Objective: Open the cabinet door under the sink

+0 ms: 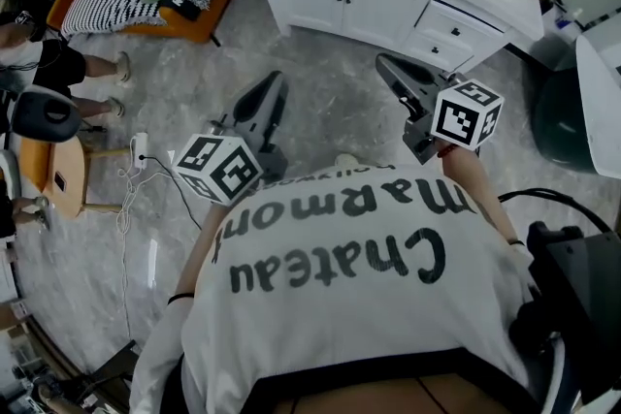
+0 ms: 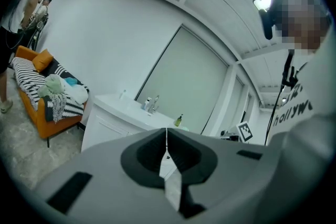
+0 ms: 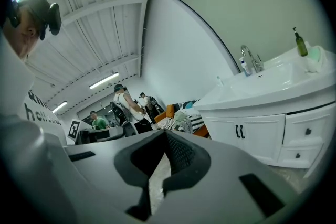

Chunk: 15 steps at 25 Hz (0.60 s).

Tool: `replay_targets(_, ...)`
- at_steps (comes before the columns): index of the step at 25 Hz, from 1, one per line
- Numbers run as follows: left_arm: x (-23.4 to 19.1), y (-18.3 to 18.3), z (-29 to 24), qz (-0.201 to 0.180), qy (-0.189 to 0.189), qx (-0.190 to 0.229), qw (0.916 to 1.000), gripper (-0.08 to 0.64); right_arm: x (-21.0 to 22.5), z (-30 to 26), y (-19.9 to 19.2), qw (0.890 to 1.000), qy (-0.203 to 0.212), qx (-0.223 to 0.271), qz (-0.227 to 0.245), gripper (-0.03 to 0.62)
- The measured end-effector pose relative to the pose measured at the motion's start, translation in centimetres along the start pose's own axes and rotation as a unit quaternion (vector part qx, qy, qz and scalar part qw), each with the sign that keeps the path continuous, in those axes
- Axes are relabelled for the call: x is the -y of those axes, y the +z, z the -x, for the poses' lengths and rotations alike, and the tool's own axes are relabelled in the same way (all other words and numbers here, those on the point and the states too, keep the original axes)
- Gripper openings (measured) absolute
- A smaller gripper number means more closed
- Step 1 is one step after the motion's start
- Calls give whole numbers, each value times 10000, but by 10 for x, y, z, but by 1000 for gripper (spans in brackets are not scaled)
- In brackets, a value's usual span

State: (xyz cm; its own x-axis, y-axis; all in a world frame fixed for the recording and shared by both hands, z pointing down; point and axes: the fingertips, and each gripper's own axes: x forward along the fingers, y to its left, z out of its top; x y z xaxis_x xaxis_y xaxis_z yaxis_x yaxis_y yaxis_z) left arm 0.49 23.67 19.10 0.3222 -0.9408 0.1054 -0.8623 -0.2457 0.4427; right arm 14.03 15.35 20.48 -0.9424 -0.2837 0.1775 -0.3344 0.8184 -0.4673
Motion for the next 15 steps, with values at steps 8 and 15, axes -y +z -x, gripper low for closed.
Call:
replay_targets(8, -12, -2, -40, 102, -2, -126, 9999, 12, 40, -11, 7, 9997, -122, -176, -98, 6)
replay_targets(15, -16, 0, -66, 81, 35, -172, 9998, 12, 64, -16, 12, 9995, -75, -220, -200, 6)
